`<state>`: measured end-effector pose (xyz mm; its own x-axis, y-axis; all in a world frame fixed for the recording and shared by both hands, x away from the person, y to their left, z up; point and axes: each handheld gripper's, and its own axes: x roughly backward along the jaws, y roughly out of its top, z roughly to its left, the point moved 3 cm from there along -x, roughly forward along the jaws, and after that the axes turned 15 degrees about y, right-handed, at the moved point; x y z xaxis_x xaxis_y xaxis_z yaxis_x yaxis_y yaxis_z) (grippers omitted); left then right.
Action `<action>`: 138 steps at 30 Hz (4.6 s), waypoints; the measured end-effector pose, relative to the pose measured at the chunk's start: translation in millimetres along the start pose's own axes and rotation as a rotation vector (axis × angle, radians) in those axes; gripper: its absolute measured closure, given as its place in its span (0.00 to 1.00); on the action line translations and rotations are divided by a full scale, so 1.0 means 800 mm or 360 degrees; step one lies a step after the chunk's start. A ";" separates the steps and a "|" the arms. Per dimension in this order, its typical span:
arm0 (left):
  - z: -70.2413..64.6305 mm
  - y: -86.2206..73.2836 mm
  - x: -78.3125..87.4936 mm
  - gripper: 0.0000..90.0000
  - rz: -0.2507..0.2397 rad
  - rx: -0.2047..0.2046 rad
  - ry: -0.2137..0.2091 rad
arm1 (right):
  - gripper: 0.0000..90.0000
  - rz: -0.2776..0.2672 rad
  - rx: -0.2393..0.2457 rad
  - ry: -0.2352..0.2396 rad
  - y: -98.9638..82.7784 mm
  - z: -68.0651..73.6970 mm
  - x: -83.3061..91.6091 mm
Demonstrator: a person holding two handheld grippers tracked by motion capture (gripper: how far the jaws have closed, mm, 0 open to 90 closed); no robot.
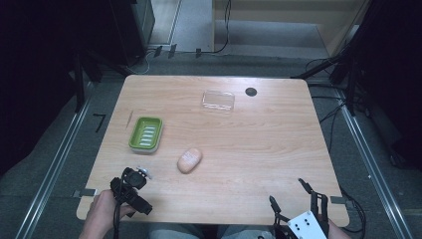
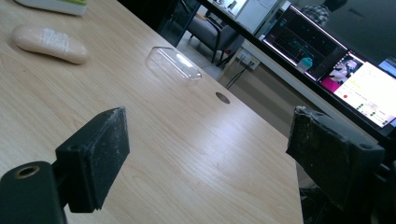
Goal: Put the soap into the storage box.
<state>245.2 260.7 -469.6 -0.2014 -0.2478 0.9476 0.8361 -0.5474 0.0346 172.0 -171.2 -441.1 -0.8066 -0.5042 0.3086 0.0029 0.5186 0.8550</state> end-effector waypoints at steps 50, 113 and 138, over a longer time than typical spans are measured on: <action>-0.026 0.092 0.035 0.00 -0.0161 -0.0129 -0.0051 | 0.15 0.0022 0.0025 0.0017 0.000 0.003 -0.002; -0.047 0.225 -0.002 0.00 -0.0038 -0.0197 -0.0135 | 0.15 0.0023 0.0017 0.0006 -0.001 0.001 -0.001; -0.056 0.234 -0.022 0.04 -0.0002 -0.0179 -0.0094 | 0.15 0.0020 0.0017 0.0006 -0.002 0.001 -0.001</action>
<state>382.3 127.1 -494.0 -0.1690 -0.2015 0.9648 0.7728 -0.6347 0.0028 172.3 -170.9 -442.7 -0.8042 -0.5002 0.3211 0.0070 0.5323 0.8465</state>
